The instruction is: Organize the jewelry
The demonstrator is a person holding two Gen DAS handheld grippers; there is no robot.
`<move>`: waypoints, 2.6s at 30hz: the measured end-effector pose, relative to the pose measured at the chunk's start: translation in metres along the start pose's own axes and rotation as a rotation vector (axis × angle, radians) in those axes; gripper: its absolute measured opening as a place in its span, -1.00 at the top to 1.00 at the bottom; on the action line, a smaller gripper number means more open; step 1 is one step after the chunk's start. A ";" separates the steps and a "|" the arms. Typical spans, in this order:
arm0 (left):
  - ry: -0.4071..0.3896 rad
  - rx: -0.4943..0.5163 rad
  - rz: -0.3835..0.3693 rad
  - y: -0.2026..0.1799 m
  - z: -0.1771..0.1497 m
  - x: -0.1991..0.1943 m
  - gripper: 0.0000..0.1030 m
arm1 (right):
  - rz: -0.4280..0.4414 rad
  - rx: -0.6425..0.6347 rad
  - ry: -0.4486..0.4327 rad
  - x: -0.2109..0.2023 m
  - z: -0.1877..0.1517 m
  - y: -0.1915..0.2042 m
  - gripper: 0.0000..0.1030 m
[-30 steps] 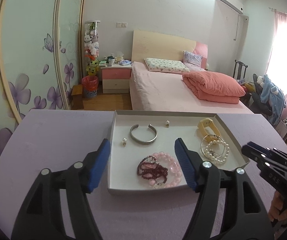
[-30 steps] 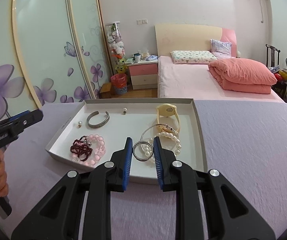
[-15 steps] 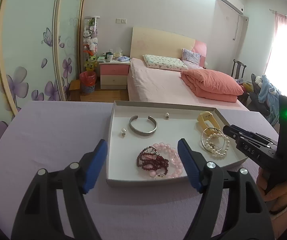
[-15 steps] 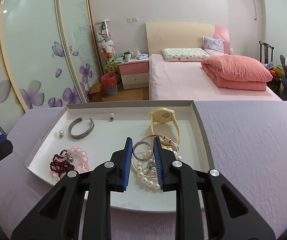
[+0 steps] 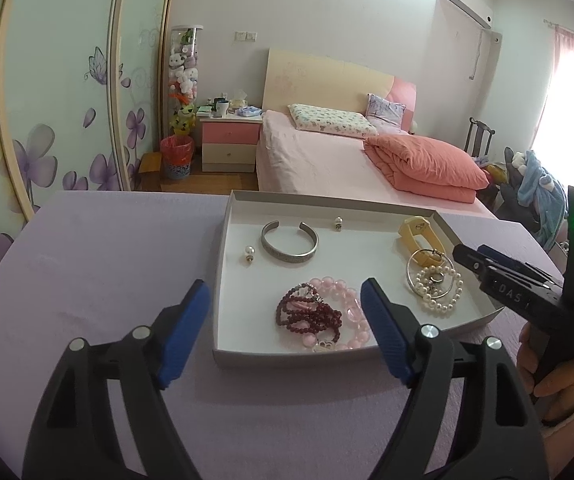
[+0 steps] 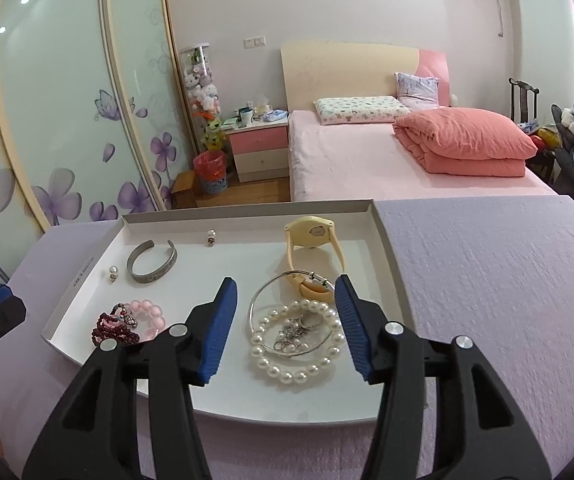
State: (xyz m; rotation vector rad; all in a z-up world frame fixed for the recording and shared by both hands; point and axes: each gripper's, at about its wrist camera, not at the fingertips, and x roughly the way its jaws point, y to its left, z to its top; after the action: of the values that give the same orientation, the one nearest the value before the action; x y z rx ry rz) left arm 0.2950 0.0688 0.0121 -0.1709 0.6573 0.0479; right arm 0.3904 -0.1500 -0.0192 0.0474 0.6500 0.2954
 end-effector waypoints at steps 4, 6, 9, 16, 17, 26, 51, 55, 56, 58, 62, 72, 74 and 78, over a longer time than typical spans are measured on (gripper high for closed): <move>0.002 -0.011 0.001 0.001 -0.002 -0.002 -0.59 | 0.000 0.013 0.007 -0.001 0.000 -0.002 -0.22; 0.004 -0.019 0.002 0.002 -0.004 -0.003 -0.64 | -0.001 0.018 0.003 -0.004 -0.001 -0.002 -0.44; 0.008 -0.033 0.000 0.004 -0.007 -0.006 -0.74 | 0.012 0.044 -0.007 -0.012 -0.001 -0.004 -0.77; 0.007 -0.092 -0.034 0.010 -0.009 -0.018 -0.84 | 0.031 0.101 -0.087 -0.039 0.002 -0.003 -0.87; 0.001 -0.094 -0.037 0.010 -0.010 -0.021 -0.84 | 0.030 0.112 -0.093 -0.044 0.001 -0.004 -0.88; -0.092 -0.130 -0.027 0.013 -0.029 -0.066 -0.84 | -0.018 0.106 -0.099 -0.090 -0.025 0.010 -0.88; -0.151 -0.047 -0.022 -0.011 -0.069 -0.102 -0.84 | -0.057 -0.009 -0.180 -0.130 -0.083 0.035 -0.88; -0.141 -0.038 -0.029 -0.012 -0.070 -0.100 -0.84 | -0.047 -0.010 -0.171 -0.131 -0.090 0.037 -0.88; -0.137 -0.036 -0.028 -0.012 -0.071 -0.100 -0.84 | -0.046 -0.010 -0.167 -0.130 -0.091 0.037 -0.88; -0.132 -0.033 -0.032 -0.013 -0.073 -0.098 -0.84 | -0.040 -0.011 -0.158 -0.129 -0.095 0.038 -0.88; -0.121 -0.025 -0.041 -0.015 -0.075 -0.096 -0.86 | -0.040 -0.008 -0.154 -0.129 -0.096 0.036 -0.88; -0.139 -0.027 -0.054 -0.018 -0.078 -0.100 -0.90 | -0.032 0.004 -0.173 -0.134 -0.095 0.035 -0.88; -0.140 -0.029 -0.054 -0.018 -0.079 -0.101 -0.90 | -0.030 0.005 -0.175 -0.135 -0.095 0.035 -0.88; -0.140 -0.027 -0.053 -0.017 -0.079 -0.101 -0.90 | -0.024 0.000 -0.180 -0.136 -0.094 0.037 -0.88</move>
State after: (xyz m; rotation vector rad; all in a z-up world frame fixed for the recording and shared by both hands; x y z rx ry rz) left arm 0.1692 0.0389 0.0144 -0.2089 0.5124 0.0177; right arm 0.2212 -0.1579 -0.0086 0.0653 0.4714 0.2641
